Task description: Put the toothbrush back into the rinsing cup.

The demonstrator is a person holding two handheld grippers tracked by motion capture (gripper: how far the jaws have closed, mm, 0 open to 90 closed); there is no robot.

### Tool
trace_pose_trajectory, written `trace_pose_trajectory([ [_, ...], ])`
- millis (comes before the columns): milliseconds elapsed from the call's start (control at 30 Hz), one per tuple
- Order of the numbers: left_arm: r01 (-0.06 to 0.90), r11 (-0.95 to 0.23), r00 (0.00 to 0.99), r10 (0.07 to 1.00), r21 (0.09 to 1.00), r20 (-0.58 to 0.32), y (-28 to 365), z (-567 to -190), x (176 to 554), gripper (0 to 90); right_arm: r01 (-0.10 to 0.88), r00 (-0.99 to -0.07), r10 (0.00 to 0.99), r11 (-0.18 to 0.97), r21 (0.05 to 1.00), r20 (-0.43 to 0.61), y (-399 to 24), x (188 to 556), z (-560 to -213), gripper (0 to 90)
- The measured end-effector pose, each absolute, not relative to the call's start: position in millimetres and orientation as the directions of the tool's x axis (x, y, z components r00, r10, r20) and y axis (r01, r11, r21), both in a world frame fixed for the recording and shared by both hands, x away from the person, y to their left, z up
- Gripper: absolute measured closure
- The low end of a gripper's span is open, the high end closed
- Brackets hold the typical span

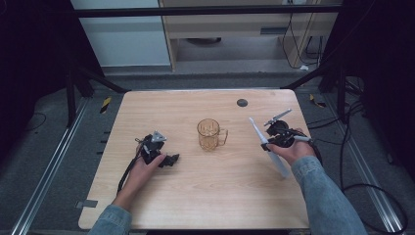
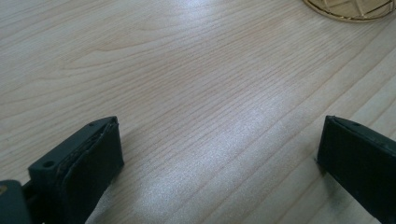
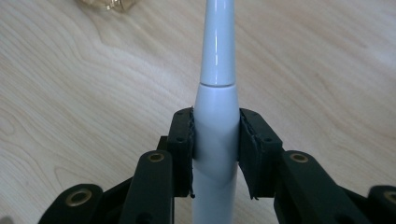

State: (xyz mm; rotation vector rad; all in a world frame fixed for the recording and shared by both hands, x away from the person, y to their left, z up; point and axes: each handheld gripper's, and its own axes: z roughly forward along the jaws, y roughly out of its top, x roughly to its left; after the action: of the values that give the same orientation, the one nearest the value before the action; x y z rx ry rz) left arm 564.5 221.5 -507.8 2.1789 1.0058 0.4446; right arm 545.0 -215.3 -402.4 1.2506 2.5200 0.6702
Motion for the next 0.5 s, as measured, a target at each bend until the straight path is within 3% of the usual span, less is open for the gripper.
trace_pose_trajectory([
  [500,0.532,-0.464,0.642,0.767,0.709,0.02,221.4,-507.8,564.4,0.0,0.629,-0.573,0.819,0.446,0.637,-0.008,-214.5,545.7,-381.9,67.4],
])
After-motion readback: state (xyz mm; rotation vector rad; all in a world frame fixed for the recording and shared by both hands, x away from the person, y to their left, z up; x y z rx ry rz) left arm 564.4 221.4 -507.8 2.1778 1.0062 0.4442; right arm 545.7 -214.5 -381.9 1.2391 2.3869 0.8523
